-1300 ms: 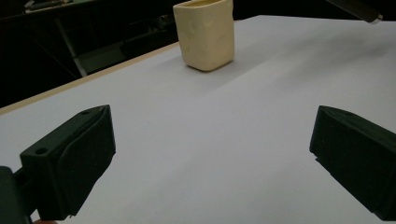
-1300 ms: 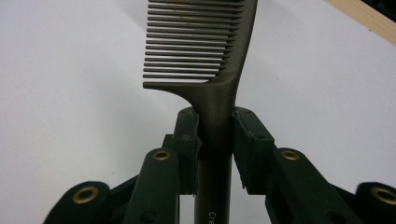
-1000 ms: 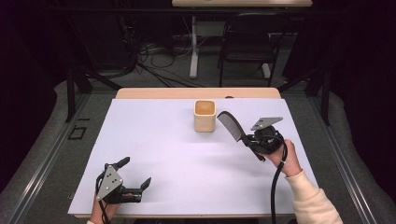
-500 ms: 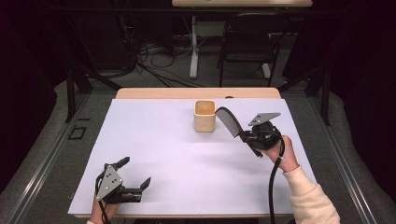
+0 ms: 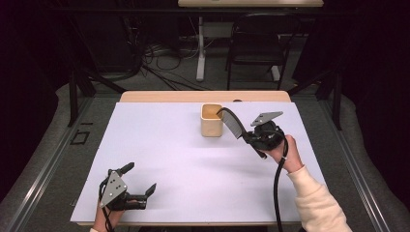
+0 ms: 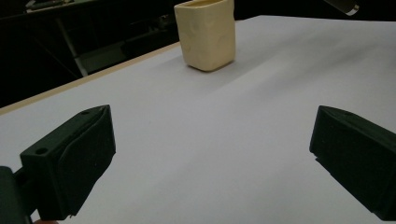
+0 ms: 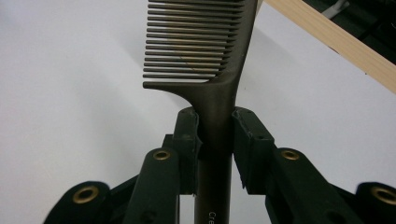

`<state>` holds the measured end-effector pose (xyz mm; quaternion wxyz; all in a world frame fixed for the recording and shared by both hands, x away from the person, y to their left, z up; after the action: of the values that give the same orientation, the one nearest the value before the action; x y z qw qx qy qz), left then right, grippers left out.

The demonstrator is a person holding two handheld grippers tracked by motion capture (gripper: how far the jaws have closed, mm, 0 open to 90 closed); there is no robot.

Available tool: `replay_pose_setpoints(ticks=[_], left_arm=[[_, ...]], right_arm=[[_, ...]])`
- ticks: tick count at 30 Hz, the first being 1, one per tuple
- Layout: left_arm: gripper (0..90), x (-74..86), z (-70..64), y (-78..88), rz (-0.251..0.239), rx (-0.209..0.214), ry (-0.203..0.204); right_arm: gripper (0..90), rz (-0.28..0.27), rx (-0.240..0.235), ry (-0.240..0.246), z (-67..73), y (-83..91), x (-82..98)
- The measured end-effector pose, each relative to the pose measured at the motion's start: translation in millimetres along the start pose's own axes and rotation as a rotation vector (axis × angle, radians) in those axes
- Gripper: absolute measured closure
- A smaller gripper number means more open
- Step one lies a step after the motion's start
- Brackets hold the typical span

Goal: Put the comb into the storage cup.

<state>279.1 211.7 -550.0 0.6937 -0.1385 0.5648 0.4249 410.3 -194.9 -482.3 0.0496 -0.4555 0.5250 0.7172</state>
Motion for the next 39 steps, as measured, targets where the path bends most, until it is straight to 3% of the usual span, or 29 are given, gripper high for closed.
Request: replay_pose_setpoints(ticks=[39], left_arm=[[0.3,-0.2,0.7,0.1,-0.005,0.002,0.000]], right_arm=[[72.2,-0.037,0.008,0.034,4.3,-7.0,-41.7]])
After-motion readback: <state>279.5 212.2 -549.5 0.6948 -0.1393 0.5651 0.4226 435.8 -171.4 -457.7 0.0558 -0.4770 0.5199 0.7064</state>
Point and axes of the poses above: each handheld gripper's, and its own axes: y roughly backward along the jaws, x roughly out of its underside, z roughly to its left, the point moved 4 cm from there along -y, roughly forward along the jaws, and after that the axes turned 12 degrees about -y, right-handed, at the moved point
